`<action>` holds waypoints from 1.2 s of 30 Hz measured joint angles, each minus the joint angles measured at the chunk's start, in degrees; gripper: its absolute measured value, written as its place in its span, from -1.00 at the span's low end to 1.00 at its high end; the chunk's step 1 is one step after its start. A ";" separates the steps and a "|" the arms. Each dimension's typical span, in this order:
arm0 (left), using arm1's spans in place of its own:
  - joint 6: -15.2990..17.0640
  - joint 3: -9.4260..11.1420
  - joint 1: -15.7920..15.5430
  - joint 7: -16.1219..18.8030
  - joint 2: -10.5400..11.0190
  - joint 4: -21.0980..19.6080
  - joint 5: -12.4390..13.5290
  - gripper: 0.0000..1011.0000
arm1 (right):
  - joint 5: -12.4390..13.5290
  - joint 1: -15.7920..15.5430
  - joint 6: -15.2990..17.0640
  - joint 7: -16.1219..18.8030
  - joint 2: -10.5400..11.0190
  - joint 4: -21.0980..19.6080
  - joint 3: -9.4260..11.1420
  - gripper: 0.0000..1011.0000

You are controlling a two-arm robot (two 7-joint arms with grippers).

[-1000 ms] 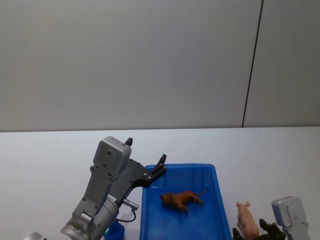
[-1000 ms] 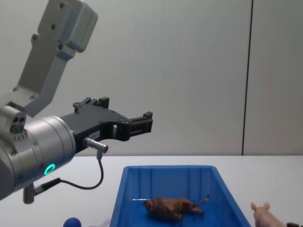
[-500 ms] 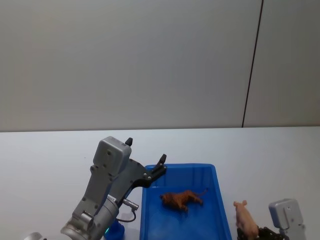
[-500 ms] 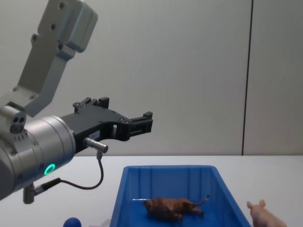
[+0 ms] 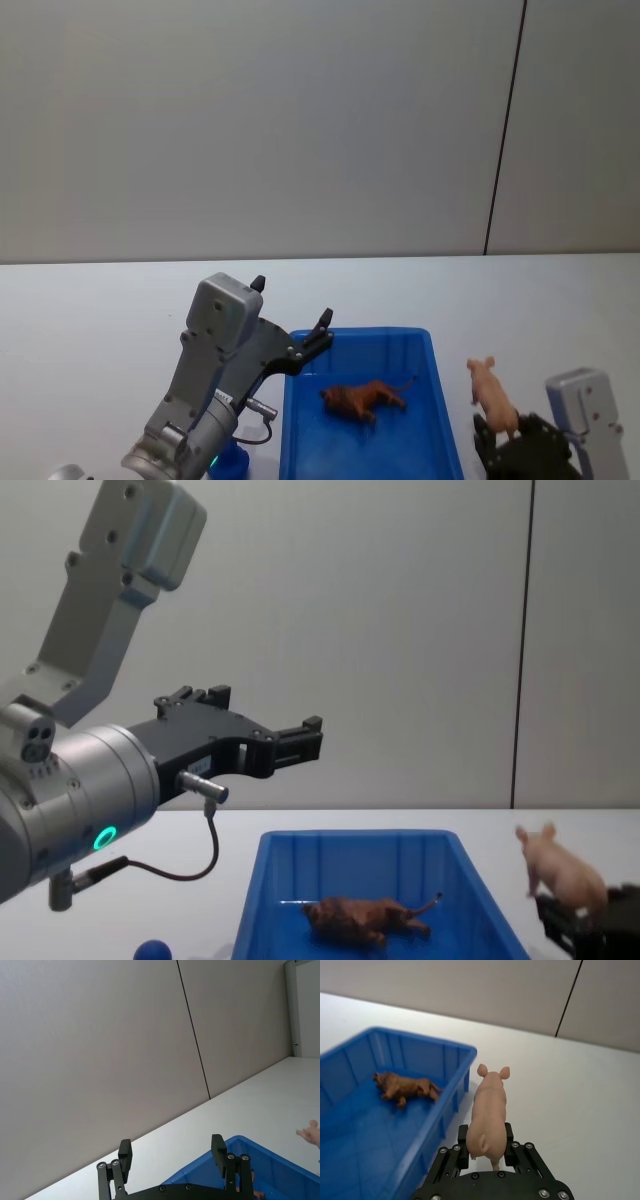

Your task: Pick up the two dolls from the table and place them into the box.

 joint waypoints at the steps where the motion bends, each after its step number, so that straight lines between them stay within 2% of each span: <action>1: 0.00 0.00 0.00 0.00 0.00 0.00 0.00 0.98 | -0.07 0.18 -0.45 0.50 0.00 -0.39 0.05 -0.29; 13: 0.00 0.00 0.00 0.00 0.00 0.00 0.00 0.98 | 0.87 2.98 -2.40 6.29 -1.01 -0.91 0.07 -0.29; 19: 0.00 -0.01 0.00 0.00 0.00 0.00 0.00 0.98 | 2.39 5.67 -2.16 10.82 -2.57 1.33 -0.39 -0.29; 25: 0.00 0.00 0.00 0.00 0.00 0.00 0.00 0.98 | 3.46 7.56 -1.60 13.40 -3.82 3.83 -0.79 -0.28; 31: 0.00 0.00 0.00 0.00 0.00 0.00 0.00 0.98 | 4.31 9.18 -1.23 14.99 -4.86 6.30 -1.13 -0.01; 32: 0.00 0.00 0.00 0.00 0.00 0.00 0.00 0.98 | 4.45 9.38 -1.16 15.11 -5.00 6.66 -1.18 0.14; 34: 0.00 0.00 0.00 0.00 0.00 0.00 0.00 0.98 | 4.63 9.60 -1.09 15.13 -5.16 7.09 -1.21 0.21; 35: 0.00 0.00 0.00 0.00 0.00 0.00 0.00 0.98 | 4.76 9.72 -1.09 15.12 -5.25 7.37 -1.21 0.33; 36: 0.00 0.00 0.00 0.00 0.00 0.00 0.00 0.98 | 4.85 9.76 -1.09 15.04 -5.29 7.50 -1.22 0.33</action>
